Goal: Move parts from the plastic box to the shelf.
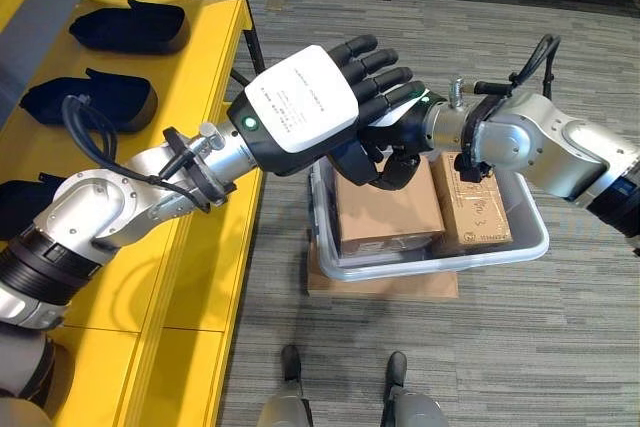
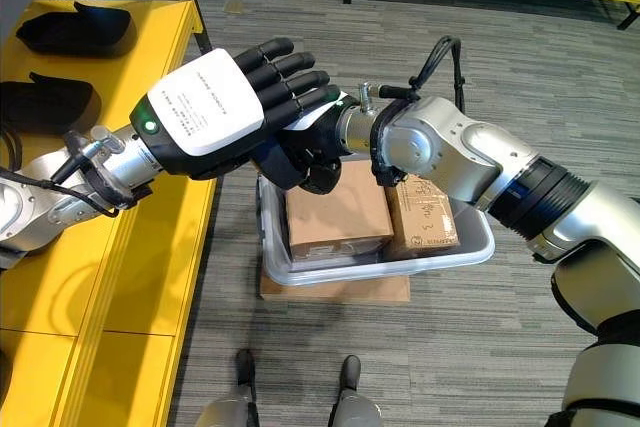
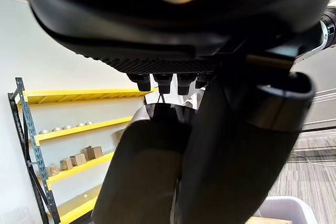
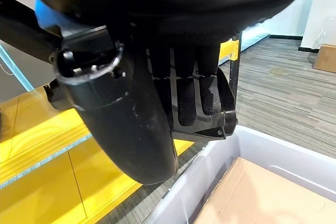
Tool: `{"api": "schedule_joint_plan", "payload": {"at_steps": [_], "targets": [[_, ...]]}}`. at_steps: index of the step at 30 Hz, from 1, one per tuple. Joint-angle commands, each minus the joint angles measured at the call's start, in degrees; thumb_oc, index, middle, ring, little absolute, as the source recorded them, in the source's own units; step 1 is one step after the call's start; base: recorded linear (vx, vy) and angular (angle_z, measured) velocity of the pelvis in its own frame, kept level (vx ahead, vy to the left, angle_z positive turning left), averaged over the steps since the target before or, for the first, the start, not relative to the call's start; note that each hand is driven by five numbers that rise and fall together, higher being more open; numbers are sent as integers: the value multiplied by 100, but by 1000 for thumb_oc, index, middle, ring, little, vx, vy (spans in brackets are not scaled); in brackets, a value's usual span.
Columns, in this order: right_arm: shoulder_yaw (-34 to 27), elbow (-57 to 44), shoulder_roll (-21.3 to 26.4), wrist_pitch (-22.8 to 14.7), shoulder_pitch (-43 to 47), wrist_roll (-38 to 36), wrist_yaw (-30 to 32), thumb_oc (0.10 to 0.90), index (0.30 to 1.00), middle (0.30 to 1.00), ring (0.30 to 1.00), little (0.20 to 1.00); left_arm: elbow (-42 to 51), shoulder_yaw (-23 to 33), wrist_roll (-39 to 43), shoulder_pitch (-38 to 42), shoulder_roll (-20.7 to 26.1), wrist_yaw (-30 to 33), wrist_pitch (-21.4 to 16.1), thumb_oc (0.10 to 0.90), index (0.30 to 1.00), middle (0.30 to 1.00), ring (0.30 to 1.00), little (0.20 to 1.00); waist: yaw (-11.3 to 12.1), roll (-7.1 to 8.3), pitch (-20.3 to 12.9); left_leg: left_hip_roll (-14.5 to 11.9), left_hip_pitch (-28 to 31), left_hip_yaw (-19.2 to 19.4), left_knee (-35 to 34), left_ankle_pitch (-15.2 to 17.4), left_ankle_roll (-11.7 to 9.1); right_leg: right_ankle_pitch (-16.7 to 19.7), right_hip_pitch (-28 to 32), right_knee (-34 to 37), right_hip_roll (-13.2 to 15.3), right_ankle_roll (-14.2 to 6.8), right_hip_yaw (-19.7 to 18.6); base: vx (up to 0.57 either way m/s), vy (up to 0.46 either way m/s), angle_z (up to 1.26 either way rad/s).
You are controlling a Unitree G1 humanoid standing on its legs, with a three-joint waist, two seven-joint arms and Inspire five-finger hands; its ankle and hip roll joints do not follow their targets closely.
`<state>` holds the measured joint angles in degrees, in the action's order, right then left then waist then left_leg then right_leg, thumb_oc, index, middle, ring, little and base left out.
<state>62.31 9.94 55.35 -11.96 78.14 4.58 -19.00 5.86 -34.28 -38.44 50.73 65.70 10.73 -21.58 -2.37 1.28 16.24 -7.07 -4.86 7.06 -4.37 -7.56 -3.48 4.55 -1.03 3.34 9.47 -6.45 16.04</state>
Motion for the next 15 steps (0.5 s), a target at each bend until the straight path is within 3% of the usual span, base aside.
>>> {"api": "schedule_joint_plan", "payload": {"at_steps": [1,15], "targets": [[-807,293,-616,-169,-100,10,457,400,300,300,300,300,-443,-253,125,-586,96,-162,158,900,1000,1000,1000,1000,31,407,-1478,-157,731,8,-63,865,-224,-388,187,-361,164,-413,-512,0,0,0],[-939,228,-392,-164,-352,62,383,400,300,300,300,300,194,440,196,-1279,799,-230,16,900,1000,1000,1000,1000,108,369,-1474,-144,739,-3,-63,883,-219,-374,207,-346,175,-421,-480,0,0,0]]}}
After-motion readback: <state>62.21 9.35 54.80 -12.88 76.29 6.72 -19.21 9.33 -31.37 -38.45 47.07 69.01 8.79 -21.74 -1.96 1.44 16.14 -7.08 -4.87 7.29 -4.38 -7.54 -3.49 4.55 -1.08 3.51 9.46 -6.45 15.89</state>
